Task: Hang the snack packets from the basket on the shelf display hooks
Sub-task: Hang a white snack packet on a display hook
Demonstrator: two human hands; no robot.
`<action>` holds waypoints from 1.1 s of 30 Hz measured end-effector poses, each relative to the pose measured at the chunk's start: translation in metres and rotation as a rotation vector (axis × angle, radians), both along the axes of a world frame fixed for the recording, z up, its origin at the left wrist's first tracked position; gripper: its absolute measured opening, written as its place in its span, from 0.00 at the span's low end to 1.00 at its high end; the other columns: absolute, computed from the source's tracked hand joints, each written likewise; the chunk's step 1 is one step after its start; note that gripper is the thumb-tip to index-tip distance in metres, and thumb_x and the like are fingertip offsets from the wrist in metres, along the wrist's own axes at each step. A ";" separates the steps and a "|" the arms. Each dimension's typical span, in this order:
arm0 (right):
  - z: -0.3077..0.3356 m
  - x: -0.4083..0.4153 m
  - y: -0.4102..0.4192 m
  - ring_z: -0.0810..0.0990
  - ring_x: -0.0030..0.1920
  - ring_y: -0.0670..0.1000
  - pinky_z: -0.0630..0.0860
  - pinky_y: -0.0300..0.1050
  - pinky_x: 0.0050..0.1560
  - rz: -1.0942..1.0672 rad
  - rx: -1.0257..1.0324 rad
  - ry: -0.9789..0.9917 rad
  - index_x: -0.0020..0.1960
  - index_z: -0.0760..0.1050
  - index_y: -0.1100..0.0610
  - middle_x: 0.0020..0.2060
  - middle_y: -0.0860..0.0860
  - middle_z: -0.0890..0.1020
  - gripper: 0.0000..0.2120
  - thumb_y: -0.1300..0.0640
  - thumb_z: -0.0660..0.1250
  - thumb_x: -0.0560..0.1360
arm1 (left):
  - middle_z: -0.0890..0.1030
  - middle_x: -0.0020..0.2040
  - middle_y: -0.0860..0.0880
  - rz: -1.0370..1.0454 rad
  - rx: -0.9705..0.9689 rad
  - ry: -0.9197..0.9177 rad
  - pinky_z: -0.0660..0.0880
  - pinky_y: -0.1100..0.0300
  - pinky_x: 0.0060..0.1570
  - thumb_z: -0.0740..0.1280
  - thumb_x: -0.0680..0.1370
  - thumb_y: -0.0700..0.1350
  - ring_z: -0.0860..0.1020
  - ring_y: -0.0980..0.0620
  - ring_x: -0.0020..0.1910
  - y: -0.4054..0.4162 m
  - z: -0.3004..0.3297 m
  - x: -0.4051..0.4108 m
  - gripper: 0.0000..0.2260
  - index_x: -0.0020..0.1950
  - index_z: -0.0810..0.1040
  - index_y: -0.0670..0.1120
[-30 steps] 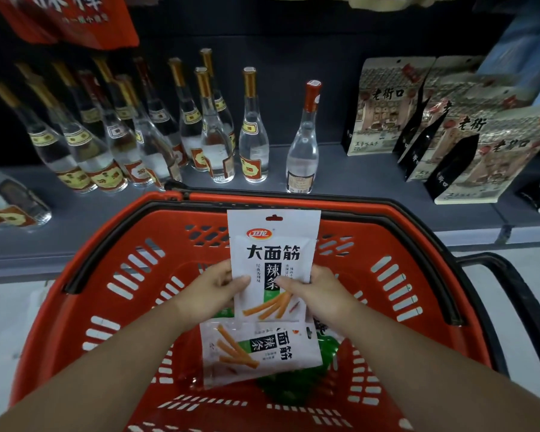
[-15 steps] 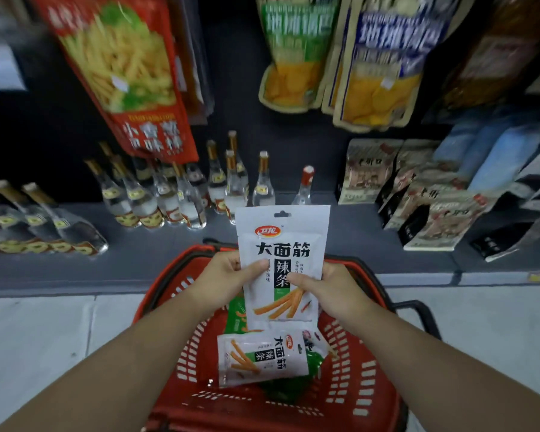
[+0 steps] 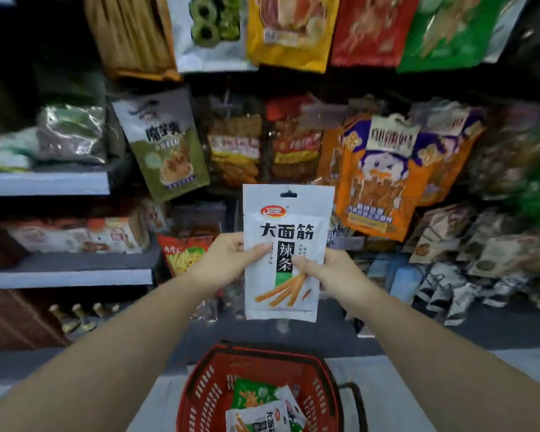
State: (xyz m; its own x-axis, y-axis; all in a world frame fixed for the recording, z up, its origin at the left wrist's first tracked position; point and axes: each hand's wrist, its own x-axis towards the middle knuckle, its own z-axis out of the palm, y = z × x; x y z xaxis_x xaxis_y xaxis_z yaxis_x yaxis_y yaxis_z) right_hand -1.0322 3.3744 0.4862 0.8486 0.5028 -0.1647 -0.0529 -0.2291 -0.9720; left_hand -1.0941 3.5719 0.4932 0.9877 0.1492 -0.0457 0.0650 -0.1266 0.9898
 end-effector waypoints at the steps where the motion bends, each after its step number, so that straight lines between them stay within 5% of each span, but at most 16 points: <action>1: 0.025 -0.001 -0.001 0.85 0.48 0.56 0.82 0.52 0.50 -0.018 0.013 0.003 0.53 0.82 0.55 0.47 0.52 0.86 0.08 0.53 0.68 0.76 | 0.86 0.51 0.47 0.012 0.008 -0.023 0.81 0.54 0.50 0.70 0.76 0.45 0.84 0.50 0.49 -0.002 0.026 -0.001 0.10 0.54 0.83 0.43; 5: 0.111 -0.006 -0.006 0.84 0.51 0.54 0.77 0.57 0.59 -0.077 0.111 0.000 0.55 0.82 0.54 0.50 0.50 0.86 0.10 0.53 0.68 0.76 | 0.85 0.53 0.46 0.036 0.005 -0.096 0.80 0.55 0.53 0.69 0.77 0.45 0.84 0.50 0.51 -0.012 0.113 -0.002 0.11 0.56 0.82 0.42; 13: 0.208 -0.005 -0.018 0.84 0.51 0.55 0.78 0.61 0.57 -0.170 0.187 -0.175 0.54 0.81 0.53 0.49 0.50 0.86 0.09 0.52 0.68 0.76 | 0.86 0.51 0.50 -0.008 -0.021 -0.217 0.80 0.50 0.53 0.70 0.76 0.48 0.84 0.50 0.50 -0.029 0.210 0.018 0.11 0.55 0.83 0.46; 19: 0.237 0.006 -0.031 0.84 0.50 0.58 0.78 0.65 0.53 -0.250 0.246 -0.259 0.50 0.82 0.51 0.48 0.52 0.86 0.06 0.53 0.68 0.76 | 0.85 0.52 0.49 -0.055 0.002 -0.265 0.78 0.47 0.56 0.68 0.77 0.48 0.84 0.49 0.51 -0.039 0.240 0.034 0.10 0.55 0.83 0.45; 24: 0.246 0.026 -0.044 0.84 0.49 0.60 0.79 0.65 0.52 -0.314 0.261 -0.279 0.54 0.81 0.56 0.48 0.55 0.86 0.11 0.51 0.67 0.77 | 0.86 0.48 0.52 -0.093 0.028 -0.303 0.81 0.59 0.45 0.67 0.78 0.47 0.85 0.54 0.46 -0.056 0.257 0.058 0.07 0.51 0.83 0.48; 33: 0.253 0.110 -0.121 0.85 0.48 0.56 0.79 0.60 0.54 -0.286 0.242 -0.335 0.53 0.82 0.51 0.47 0.51 0.86 0.10 0.48 0.66 0.77 | 0.86 0.51 0.46 -0.056 -0.027 -0.315 0.81 0.49 0.50 0.67 0.78 0.46 0.84 0.47 0.49 -0.137 0.263 0.138 0.09 0.54 0.82 0.43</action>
State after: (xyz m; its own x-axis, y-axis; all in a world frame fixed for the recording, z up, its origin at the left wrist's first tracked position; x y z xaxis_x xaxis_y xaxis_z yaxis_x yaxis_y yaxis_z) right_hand -0.9224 3.2534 0.7389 0.9444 0.2323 0.2328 0.2432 -0.0166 -0.9698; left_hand -0.9559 3.4350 0.7557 0.9606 0.0971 0.2603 -0.2514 -0.0947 0.9632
